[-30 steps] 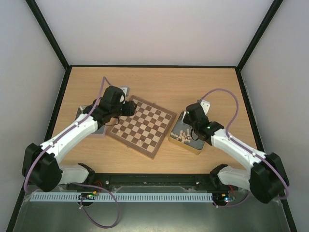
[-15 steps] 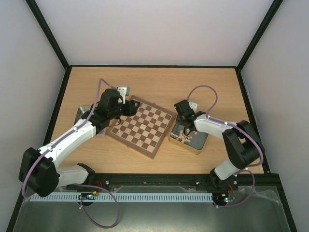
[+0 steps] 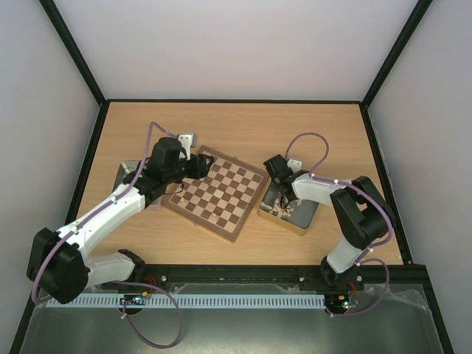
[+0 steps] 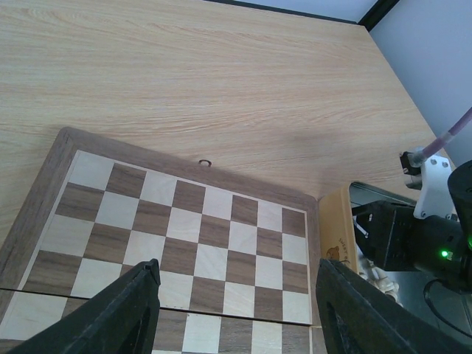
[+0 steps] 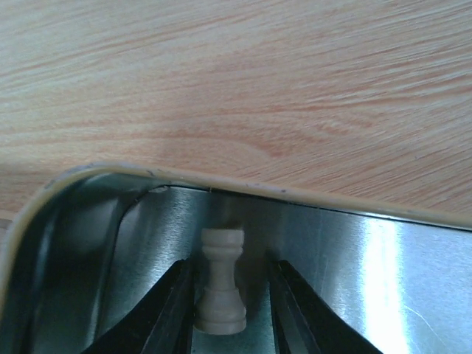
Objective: Set up the chess pieces on the board
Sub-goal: Pick up the chess piece from the storage box.
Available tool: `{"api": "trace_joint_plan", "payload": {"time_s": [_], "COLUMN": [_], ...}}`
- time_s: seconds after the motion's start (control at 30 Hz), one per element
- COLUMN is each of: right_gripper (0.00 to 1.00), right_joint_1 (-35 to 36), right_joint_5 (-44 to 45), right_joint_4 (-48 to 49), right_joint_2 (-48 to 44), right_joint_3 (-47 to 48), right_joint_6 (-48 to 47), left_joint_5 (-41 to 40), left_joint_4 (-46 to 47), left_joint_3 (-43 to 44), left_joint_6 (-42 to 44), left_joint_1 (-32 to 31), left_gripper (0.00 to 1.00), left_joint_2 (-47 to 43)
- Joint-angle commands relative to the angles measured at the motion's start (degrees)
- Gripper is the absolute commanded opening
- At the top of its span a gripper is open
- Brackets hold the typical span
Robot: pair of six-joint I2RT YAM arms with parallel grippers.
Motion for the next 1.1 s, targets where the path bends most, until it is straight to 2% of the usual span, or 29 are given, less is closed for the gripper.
{"api": "trace_joint_plan", "payload": {"time_s": [0.0, 0.27, 0.5, 0.63, 0.77, 0.87, 1.0, 1.07], "right_gripper": [0.27, 0.12, 0.11, 0.11, 0.11, 0.11, 0.12, 0.12], "right_joint_1": [-0.2, -0.2, -0.3, -0.2, -0.2, -0.2, -0.2, -0.2], "right_joint_5": [1.9, 0.8, -0.4, -2.9, -10.2, -17.8, -31.2, -36.9], "right_joint_4": [0.3, 2.3, 4.2, 6.9, 13.0, 18.4, 26.8, 31.0], "right_joint_2": [0.8, 0.1, -7.5, -16.5, -28.9, -35.5, -40.8, -41.4], "right_joint_3": [-0.9, -2.7, -5.3, -10.0, -14.9, -16.6, -17.5, -17.6], "right_joint_6": [0.5, -0.6, -4.4, -5.8, -9.9, -12.9, -14.8, -14.9], "left_joint_5": [0.3, 0.3, 1.0, 4.1, 14.8, 19.7, 14.4, 15.9], "left_joint_4": [1.5, 1.1, 1.3, 2.6, 7.1, 8.4, 10.4, 15.3], "left_joint_3": [0.2, 0.3, 0.5, 0.3, -0.5, 1.0, 0.0, -2.8], "left_joint_6": [-0.2, -0.6, -1.6, -2.2, -1.8, -2.6, -8.0, -12.0], "left_joint_1": [0.1, 0.0, 0.1, 0.1, 0.0, 0.0, 1.3, 3.9], "left_gripper": [0.6, 0.6, 0.62, 0.7, 0.83, 0.99, 1.0, 1.0], "left_joint_2": [-0.6, -0.8, -1.8, -2.3, -2.1, -0.8, -2.0, -4.3]}}
